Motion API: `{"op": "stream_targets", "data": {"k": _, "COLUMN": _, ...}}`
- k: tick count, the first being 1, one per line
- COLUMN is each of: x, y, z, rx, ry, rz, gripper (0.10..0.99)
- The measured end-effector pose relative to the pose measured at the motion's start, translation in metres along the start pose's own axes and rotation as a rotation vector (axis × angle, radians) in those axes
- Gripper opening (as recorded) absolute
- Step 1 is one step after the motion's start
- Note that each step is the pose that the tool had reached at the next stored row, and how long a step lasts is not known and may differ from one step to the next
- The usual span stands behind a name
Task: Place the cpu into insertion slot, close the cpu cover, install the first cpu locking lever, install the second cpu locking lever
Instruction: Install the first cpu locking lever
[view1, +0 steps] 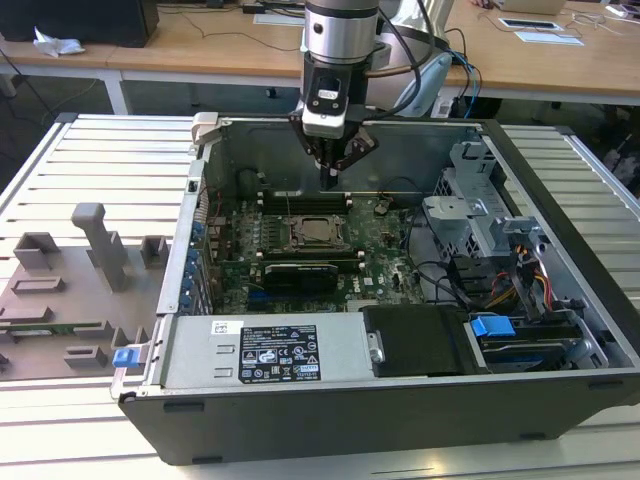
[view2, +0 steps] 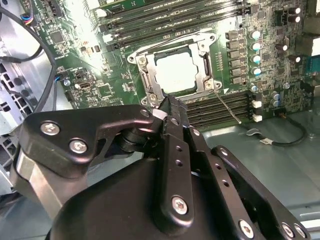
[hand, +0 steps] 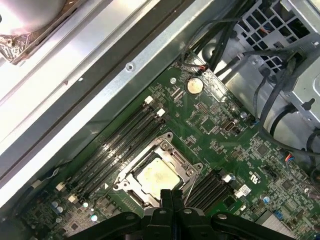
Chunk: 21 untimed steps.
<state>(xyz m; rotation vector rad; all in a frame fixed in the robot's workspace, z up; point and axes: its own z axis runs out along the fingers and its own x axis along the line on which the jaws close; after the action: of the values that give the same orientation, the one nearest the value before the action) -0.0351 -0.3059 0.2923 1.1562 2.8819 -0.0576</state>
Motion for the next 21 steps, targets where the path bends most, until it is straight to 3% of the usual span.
{"op": "stream_targets", "data": {"k": 21, "x": 0.0000, "y": 0.0000, "z": 0.0000, "rx": -0.007, "ry": -0.0033, "rz": -0.157, "gripper": 0.106}}
